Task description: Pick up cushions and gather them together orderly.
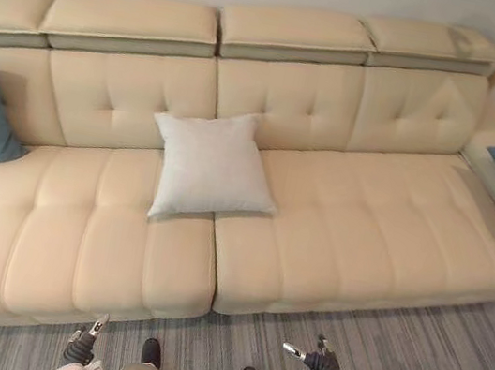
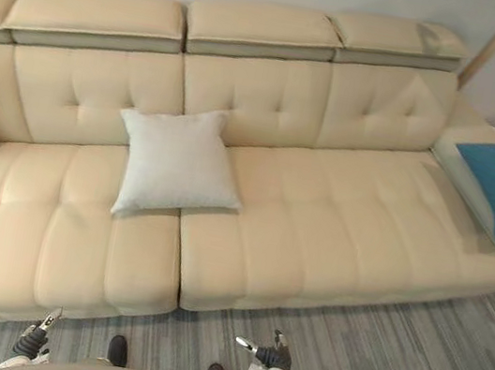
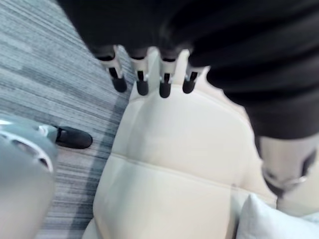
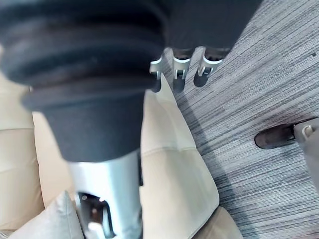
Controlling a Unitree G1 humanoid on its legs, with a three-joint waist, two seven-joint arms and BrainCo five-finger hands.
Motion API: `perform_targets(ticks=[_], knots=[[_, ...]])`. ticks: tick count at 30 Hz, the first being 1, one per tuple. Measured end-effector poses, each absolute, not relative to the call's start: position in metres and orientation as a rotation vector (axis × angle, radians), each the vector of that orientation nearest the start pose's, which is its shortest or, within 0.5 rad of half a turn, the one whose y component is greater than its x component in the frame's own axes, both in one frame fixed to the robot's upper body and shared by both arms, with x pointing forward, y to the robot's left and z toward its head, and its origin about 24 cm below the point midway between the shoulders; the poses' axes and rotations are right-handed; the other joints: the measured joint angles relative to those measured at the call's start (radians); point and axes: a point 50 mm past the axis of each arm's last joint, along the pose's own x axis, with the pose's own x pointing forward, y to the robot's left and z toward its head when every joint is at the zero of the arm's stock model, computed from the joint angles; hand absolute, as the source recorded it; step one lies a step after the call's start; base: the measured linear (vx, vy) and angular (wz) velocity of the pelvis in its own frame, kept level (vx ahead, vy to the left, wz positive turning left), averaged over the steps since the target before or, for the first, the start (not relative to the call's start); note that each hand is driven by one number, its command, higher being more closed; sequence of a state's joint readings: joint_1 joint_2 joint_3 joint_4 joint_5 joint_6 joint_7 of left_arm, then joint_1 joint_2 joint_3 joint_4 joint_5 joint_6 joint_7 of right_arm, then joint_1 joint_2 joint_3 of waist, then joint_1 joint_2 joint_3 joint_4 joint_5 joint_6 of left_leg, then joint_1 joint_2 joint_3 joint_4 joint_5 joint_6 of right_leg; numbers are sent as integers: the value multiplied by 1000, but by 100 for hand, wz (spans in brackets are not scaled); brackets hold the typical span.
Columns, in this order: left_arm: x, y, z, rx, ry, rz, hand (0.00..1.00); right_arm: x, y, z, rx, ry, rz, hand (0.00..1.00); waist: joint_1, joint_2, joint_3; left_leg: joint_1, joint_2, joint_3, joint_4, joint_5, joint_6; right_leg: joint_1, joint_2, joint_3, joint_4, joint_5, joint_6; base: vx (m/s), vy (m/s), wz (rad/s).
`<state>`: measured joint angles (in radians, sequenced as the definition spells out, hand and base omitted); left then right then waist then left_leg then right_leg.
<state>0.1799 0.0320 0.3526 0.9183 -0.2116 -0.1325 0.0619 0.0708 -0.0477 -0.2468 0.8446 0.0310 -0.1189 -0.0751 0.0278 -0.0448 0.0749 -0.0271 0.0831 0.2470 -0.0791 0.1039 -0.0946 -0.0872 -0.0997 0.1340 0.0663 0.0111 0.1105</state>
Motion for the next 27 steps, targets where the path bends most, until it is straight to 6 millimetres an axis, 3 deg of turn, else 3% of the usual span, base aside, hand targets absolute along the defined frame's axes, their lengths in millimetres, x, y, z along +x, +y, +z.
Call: perform_targets(ticks=[1, 2, 3, 4, 5, 6, 7, 8, 9, 11, 13, 14, 15, 17, 18, 21, 22, 23, 24, 25, 27], knots=[[84, 226, -149, -251, 898, 584, 0, 147, -213, -128, 36, 772, -347, 0, 7, -14, 7, -8, -15, -12, 3, -20, 18, -41, 1, -8, 42, 10, -15, -116, 29, -76], [89, 224, -148, -256, 889, 580, 0, 152, -211, -126, 32, 760, -332, 0, 22, -7, 17, -33, -7, -38, 31, -32, 43, -58, 7, -31, 38, 41, -50, -166, 19, -82], [93, 221, -148, -264, 883, 577, 0, 157, -210, -124, 31, 748, -327, 0, 20, 15, 39, -56, 16, -20, 56, -9, 77, -87, -4, -99, 164, -35, -62, -148, -11, -45], [95, 221, -147, -263, 879, 577, 0, 153, -208, -127, 34, 766, -323, 0, 6, 12, 38, -66, 17, -29, 77, -11, 80, -122, -23, -149, 389, -132, -68, -117, -40, 6], [97, 221, -147, -259, 874, 580, 0, 142, -208, -131, 37, 801, -330, 0, 6, 12, 38, -67, 16, -52, 95, -12, 81, -117, -44, -176, 554, -190, -61, -103, -76, 32], [97, 222, -147, -257, 874, 583, 0, 136, -207, -134, 38, 817, -334, 0, 7, 11, 38, -77, 16, -58, 98, -7, 83, -99, -57, -177, 629, -210, -61, -100, -92, 37], [94, 224, -147, -253, 879, 588, 0, 130, -207, -136, 40, 837, -337, 0, 10, 8, 36, -79, 16, -70, 97, 9, 80, -64, -75, -171, 677, -225, -38, -127, -133, 30], [91, 226, -147, -244, 886, 595, 0, 126, -205, -140, 43, 862, -336, 0, 12, -1, 29, -98, 15, -79, 101, 33, 67, -17, -90, -162, 633, -212, -23, -98, -140, 25], [91, 227, -147, -237, 888, 598, 0, 126, -205, -141, 45, 870, -334, 0, 21, -17, 20, -126, 18, -83, 113, 53, 60, 9, -82, -149, 550, -254, 20, -160, -200, 4], [90, 222, -148, -243, 896, 605, 0, 131, -206, -139, 40, 855, -336, 0, 45, 11, 15, -182, 49, -79, 116, 86, 41, 25, -39, -168, 405, -291, 10, -213, -202, -24], [88, 206, -153, -268, 932, 579, 0, 143, -214, -133, 16, 818, -358, 0, 52, 78, 30, -245, 101, -112, 104, 145, 25, 72, 22, -234, 231, -298, -5, -335, -231, 2], [90, 202, -154, -269, 937, 565, 0, 142, -216, -132, 10, 818, -365, 0, 50, 97, 31, -250, 111, -122, 94, 162, 27, 73, 32, -254, 229, -289, -8, -400, -145, 58], [92, 196, -154, -260, 939, 534, 0, 136, -220, -134, 1, 832, -385, 0, 49, 115, 32, -245, 121, -121, 66, 136, 26, 72, 45, -291, 237, -291, -17, -257, -60, 75], [96, 195, -152, -252, 927, 526, 0, 131, -219, -135, 24, 841, -411, 0, 40, 87, 41, -239, 110, -73, 55, 34, -8, 85, 19, -326, 218, -279, -36, -277, -20, 60], [103, 196, -150, -249, 900, 527, 0, 132, -215, -136, 37, 840, -408, 0, 41, 64, 41, -238, 94, -16, 87, 37, 9, 71, -21, -335, 208, -256, -32, -194, 61, 20], [102, 197, -150, -244, 905, 532, 0, 131, -218, -136, 31, 840, -413, 0, 29, 45, 32, -229, 43, -10, 285, 1, 24, 50, -75, -333, 192, -228, -12, -141, 110, 11], [99, 196, -151, -244, 915, 534, 0, 130, -217, -136, 33, 845, -414, 0, 20, 47, 34, -217, 35, -25, 368, -145, 32, 45, -83, -327, 169, -207, -4, -120, 203, 1], [102, 196, -151, -250, 911, 532, 0, 128, -213, -138, 46, 854, -412, 0, 22, 40, 48, -217, 31, -27, 394, -191, 20, 50, -88, -315, 155, -191, 5, -117, 213, -11], [104, 198, -150, -251, 901, 539, 0, 127, -213, -138, 48, 856, -416, 0, 29, 45, 50, -213, 28, -26, 395, -195, 25, 53, -88, -306, 153, -185, 8, -108, 196, -29], [102, 203, -149, -239, 900, 547, 0, 124, -202, -141, 91, 869, -415, 0, 27, 18, 49, -201, 5, -8, 373, -211, 16, 55, -91, -270, 128, -176, 9, -84, 163, -35], [101, 209, -148, -225, 899, 553, 0, 123, -194, -144, 112, 882, -407, 0, 20, -6, 46, -180, -17, 8, 327, -217, 19, 51, -97, -227, 104, -163, -2, -50, 148, -28]])
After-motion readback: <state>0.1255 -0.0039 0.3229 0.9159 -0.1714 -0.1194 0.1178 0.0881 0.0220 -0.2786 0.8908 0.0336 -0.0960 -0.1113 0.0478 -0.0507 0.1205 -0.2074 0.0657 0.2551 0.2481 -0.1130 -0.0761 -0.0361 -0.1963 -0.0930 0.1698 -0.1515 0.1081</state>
